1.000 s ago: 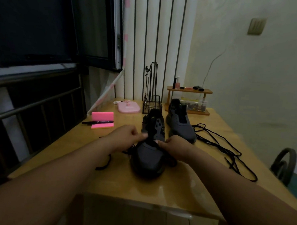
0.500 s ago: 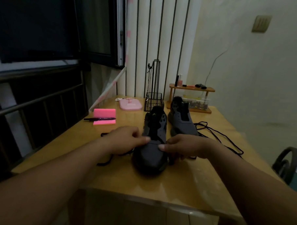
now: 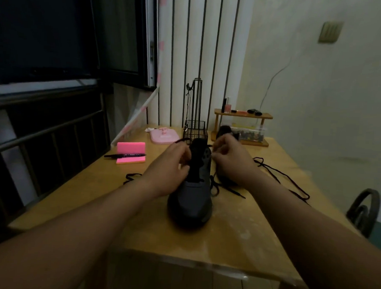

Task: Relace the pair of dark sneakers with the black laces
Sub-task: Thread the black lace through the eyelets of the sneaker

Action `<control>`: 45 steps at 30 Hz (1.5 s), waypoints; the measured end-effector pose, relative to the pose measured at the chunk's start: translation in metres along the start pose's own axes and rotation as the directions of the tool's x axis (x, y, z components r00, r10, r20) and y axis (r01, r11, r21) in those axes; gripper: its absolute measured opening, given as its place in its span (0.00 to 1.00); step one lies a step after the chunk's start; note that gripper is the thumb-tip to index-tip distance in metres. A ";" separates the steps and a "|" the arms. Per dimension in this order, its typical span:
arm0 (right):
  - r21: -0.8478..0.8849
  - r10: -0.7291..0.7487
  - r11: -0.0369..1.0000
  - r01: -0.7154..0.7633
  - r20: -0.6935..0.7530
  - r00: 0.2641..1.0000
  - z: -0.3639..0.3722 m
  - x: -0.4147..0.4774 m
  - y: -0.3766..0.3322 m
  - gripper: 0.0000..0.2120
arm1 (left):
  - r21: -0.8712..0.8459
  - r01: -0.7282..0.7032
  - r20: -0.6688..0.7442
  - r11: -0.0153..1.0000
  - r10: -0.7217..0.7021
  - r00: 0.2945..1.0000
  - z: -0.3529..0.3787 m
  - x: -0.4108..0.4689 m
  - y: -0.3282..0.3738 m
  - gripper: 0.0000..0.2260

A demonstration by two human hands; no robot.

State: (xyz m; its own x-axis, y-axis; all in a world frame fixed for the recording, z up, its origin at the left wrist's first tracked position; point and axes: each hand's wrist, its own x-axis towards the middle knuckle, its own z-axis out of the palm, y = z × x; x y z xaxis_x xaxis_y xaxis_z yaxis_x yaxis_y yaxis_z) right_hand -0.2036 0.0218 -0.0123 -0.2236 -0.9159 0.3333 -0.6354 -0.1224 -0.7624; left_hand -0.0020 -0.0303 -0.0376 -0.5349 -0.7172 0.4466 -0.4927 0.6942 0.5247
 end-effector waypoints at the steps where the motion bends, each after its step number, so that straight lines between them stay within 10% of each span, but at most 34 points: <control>1: -0.054 -0.007 0.998 0.011 0.082 0.997 0.002 -0.007 0.004 0.06 | 0.050 -0.016 0.012 0.999 0.015 1.000 0.005 -0.006 -0.005 0.08; 4: -0.154 -0.019 0.985 0.083 0.380 0.925 0.008 -0.024 0.008 0.06 | 0.016 -0.017 0.061 1.000 0.016 0.998 0.017 -0.020 -0.020 0.07; 11: -0.333 -0.030 0.927 0.175 0.398 0.917 0.017 -0.025 -0.006 0.06 | -0.026 0.045 0.101 0.999 -0.042 0.994 0.022 -0.030 -0.025 0.16; 17: 0.155 0.080 0.963 -0.221 0.619 0.781 0.004 -0.034 -0.024 0.07 | -0.002 0.062 0.090 0.998 -0.062 0.994 0.026 -0.029 -0.024 0.16; 26: -0.086 0.393 0.917 -0.390 0.360 0.846 0.014 -0.034 -0.005 0.25 | 0.035 -0.054 -0.107 0.998 0.058 0.993 0.035 -0.045 -0.016 0.03; 32: -0.196 0.327 0.942 -0.273 0.344 0.880 0.015 -0.030 -0.010 0.10 | -0.362 0.189 -0.056 0.913 -0.224 0.973 0.014 -0.036 -0.001 0.16; 38: 0.163 0.190 0.956 -0.242 0.281 0.941 0.002 -0.035 -0.008 0.08 | -0.034 0.252 0.095 0.967 -0.248 0.964 0.022 -0.026 0.006 0.11; 41: 0.620 0.150 0.731 -0.286 0.263 0.953 -0.011 -0.036 -0.016 0.06 | -0.057 0.261 0.045 0.964 -0.258 0.965 0.024 -0.025 0.001 0.11; 45: 0.317 0.301 0.866 -0.388 0.290 0.909 0.003 -0.041 -0.009 0.10 | -0.013 0.294 0.102 0.956 -0.291 0.951 0.021 -0.019 -0.003 0.12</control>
State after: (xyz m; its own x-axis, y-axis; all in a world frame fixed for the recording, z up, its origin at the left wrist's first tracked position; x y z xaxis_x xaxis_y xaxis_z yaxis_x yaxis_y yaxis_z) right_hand -0.1869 0.0590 -0.0208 -0.1800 -0.9798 -0.0873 -0.2294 0.1281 -0.9649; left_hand -0.0047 -0.0172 -0.0635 -0.4357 -0.8781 0.1978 -0.6192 0.4519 0.6422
